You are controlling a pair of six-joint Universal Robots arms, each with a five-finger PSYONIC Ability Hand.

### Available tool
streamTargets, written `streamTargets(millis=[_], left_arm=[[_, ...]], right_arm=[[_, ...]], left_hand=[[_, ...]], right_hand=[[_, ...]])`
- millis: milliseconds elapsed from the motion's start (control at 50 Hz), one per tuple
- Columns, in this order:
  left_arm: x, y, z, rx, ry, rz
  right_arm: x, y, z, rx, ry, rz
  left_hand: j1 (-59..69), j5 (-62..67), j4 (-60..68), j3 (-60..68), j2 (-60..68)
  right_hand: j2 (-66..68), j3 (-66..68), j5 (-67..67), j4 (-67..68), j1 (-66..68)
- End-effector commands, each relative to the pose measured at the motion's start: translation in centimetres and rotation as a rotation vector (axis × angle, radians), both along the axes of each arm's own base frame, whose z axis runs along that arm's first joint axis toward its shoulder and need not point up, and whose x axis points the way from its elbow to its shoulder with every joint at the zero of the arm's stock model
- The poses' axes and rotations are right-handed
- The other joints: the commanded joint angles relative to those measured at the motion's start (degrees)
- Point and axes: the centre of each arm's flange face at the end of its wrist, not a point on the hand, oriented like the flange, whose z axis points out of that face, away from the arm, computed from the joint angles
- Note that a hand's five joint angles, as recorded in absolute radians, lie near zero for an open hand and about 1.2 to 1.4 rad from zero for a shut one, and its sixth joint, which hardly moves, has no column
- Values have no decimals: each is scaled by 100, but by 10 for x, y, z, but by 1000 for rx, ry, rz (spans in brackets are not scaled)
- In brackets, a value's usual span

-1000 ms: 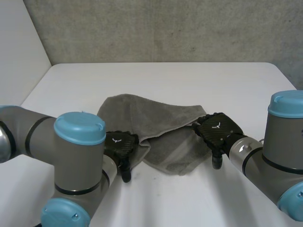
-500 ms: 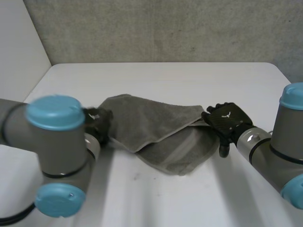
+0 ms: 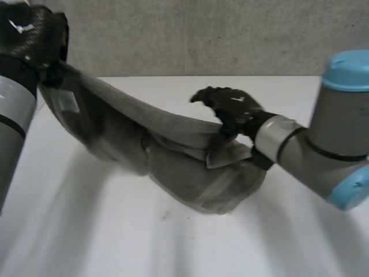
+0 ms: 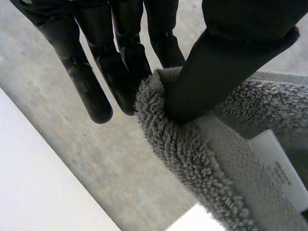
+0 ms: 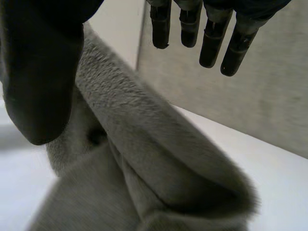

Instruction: Fold the towel.

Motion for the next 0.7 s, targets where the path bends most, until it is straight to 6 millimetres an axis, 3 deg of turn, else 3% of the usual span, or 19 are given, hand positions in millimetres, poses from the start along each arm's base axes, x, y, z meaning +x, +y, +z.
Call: streamTargets(millis=[20, 160, 200, 320, 420, 540, 580, 600, 620, 700], left_arm=[[5, 5, 10, -26, 15, 9], [16, 2, 14, -40, 29, 47], [24, -2, 17, -49, 33, 78], [30, -7, 19, -58, 36, 101], [42, -17, 19, -63, 37, 147], [49, -28, 17, -59, 27, 161], [50, -31, 16, -56, 27, 159], [51, -32, 15, -56, 30, 160], [51, -32, 15, -56, 31, 160], [52, -37, 9, -33, 61, 155]], right_arm=[[39, -2, -23, 11, -2, 4], [54, -27, -54, -3, 34, -106], [57, -39, -70, 3, 56, -156], [53, -46, -81, 6, 98, -197], [19, -66, -81, 65, 150, -278], [-3, -72, -76, 97, 165, -317], [-18, -75, -72, 112, 163, -330], [-18, -75, -72, 112, 163, -330], [-20, -75, -71, 118, 159, -319], [-21, -72, -67, 131, 138, -264]], left_hand=[[1346, 1208, 1026, 1042, 1030], [1346, 1208, 1026, 1042, 1030], [1346, 1208, 1026, 1042, 1030], [1346, 1208, 1026, 1042, 1030], [1346, 1208, 1026, 1042, 1030], [1346, 1208, 1026, 1042, 1030], [1346, 1208, 1026, 1042, 1030], [1346, 1208, 1026, 1042, 1030], [1346, 1208, 1026, 1042, 1030], [1346, 1208, 1026, 1042, 1030]], right_hand=[[-377, -397, -342, -494, -332], [-335, -355, -300, -452, -290], [736, 716, 771, 619, 781], [2340, 2320, 2375, 2222, 2384], [3046, 3026, 3081, 2928, 3090], [3433, 3413, 3468, 3316, 3478], [5456, 5435, 5491, 5338, 5500], [5469, 5449, 5504, 5351, 5513], [6518, 6498, 6553, 6400, 6562], [6623, 6603, 6658, 6506, 6668]])
